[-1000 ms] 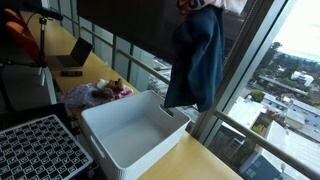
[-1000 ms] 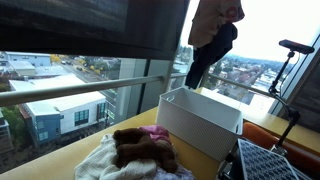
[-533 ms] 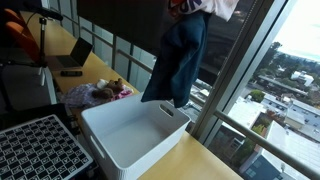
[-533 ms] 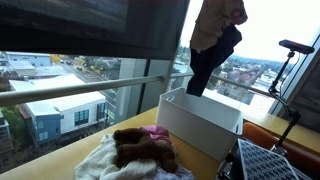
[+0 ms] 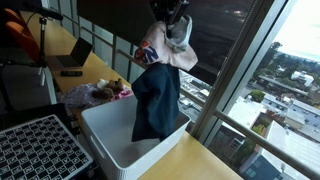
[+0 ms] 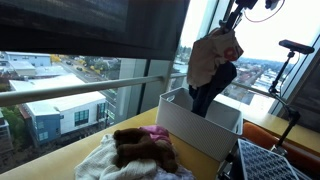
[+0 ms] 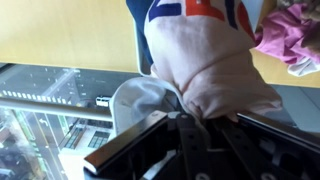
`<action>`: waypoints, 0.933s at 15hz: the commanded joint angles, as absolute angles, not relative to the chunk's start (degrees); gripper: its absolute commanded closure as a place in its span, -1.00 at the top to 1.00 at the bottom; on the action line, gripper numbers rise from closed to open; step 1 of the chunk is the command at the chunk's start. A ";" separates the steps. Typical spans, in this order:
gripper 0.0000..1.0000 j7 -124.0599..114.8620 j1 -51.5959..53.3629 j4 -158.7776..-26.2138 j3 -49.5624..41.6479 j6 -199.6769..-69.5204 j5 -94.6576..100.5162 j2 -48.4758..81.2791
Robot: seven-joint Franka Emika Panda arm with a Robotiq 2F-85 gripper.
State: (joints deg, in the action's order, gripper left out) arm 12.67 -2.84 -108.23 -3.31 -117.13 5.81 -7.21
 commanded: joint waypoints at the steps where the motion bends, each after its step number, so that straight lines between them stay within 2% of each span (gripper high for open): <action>1: -0.94 11.51 -2.40 -117.85 -3.07 -120.71 6.09 -10.06; 7: -0.94 12.37 -4.83 -126.78 -5.65 -124.75 7.89 -9.52; 13: -0.94 11.03 -3.03 -130.28 -3.53 -126.13 8.09 -9.60; 14: -0.32 10.91 -2.88 -130.23 -3.34 -125.94 8.15 -9.34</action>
